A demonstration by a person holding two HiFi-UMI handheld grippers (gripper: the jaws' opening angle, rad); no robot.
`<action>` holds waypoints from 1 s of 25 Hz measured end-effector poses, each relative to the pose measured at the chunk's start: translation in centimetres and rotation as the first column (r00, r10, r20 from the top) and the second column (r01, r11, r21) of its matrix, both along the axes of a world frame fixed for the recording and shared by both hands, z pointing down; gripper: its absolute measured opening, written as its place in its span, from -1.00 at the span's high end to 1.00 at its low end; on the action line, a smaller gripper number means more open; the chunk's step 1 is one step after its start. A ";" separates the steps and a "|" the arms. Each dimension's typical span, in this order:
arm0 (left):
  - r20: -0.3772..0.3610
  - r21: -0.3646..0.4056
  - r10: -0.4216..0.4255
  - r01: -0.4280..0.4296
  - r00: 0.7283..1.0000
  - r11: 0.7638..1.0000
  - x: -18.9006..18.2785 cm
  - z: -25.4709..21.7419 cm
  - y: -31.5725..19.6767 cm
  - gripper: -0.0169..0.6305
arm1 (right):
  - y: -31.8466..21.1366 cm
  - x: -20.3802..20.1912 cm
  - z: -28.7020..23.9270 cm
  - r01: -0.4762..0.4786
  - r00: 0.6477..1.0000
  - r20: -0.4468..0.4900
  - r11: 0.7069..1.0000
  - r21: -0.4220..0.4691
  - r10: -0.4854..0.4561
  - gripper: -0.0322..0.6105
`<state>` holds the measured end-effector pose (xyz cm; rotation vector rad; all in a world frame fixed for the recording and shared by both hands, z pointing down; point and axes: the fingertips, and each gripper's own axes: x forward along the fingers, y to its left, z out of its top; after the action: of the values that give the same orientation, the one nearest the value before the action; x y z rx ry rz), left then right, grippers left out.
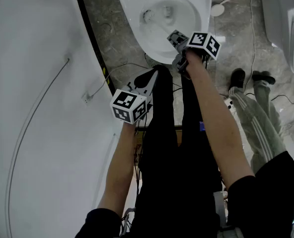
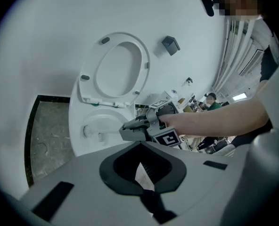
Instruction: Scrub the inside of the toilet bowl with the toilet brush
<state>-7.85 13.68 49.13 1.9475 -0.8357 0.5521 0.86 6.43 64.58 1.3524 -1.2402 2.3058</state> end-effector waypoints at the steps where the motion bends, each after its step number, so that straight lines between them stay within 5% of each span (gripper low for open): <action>1: 0.001 -0.001 0.000 0.000 1.000 1.000 -0.1 0.0 0.1 0.93 | -0.1 0.0 0.1 -0.002 1.000 -0.003 1.000 0.002 0.002 0.42; 10: 0.002 -0.010 0.005 -0.005 1.000 1.000 0.2 0.2 -0.1 0.93 | -2.3 0.7 1.2 -0.078 0.997 0.006 0.997 0.005 0.078 0.42; 25: -0.002 -0.029 -0.004 0.004 1.000 1.000 0.2 1.5 0.1 0.93 | -4.0 1.8 3.5 0.011 0.997 -0.071 0.999 0.038 -0.008 0.41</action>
<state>-7.69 13.76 50.61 1.9195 -0.8260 0.5568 2.63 2.43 68.08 1.4251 -1.2726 2.2180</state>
